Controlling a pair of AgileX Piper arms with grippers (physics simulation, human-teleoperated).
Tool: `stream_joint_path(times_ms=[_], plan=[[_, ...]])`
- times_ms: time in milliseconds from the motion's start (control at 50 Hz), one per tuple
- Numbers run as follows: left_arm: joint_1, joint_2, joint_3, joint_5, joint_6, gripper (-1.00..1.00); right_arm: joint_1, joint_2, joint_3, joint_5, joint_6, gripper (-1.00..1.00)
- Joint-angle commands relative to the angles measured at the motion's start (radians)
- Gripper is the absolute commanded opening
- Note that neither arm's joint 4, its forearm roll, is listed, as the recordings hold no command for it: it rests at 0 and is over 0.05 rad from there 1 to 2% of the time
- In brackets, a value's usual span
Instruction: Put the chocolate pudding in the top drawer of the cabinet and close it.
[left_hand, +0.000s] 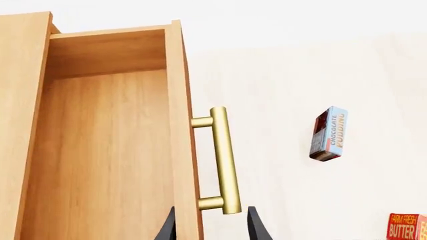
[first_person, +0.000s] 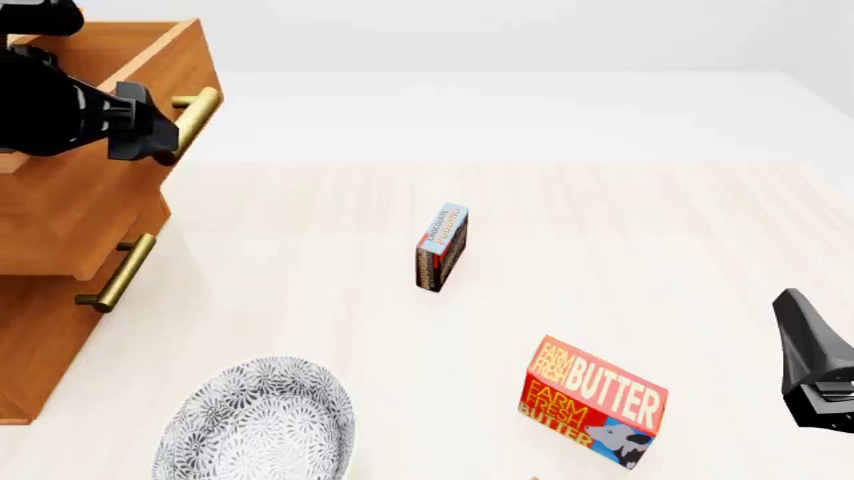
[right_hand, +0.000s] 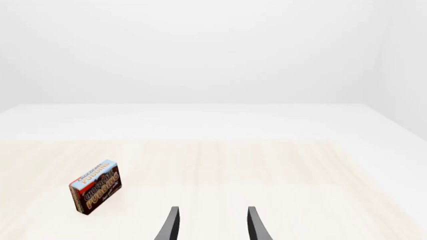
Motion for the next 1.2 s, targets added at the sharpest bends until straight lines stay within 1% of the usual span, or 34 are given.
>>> stream_joint_path(times_ms=[20, 580, 800, 1200], plan=[[-0.039, 0.006, 0.008, -0.016, -0.013, 1.0, 0.0, 0.0, 0.0, 0.0, 0.0, 1.0], [-0.099, 0.029, 0.016, -0.055, -0.036, 1.0, 0.0, 0.0, 0.0, 0.0, 0.0, 1.0], [-0.11, 0.027, 0.015, -0.059, -0.037, 1.0, 0.0, 0.0, 0.0, 0.0, 0.0, 1.0], [-0.177, 0.043, 0.017, -0.087, -0.067, 1.0, 0.0, 0.0, 0.0, 0.0, 0.0, 1.0]])
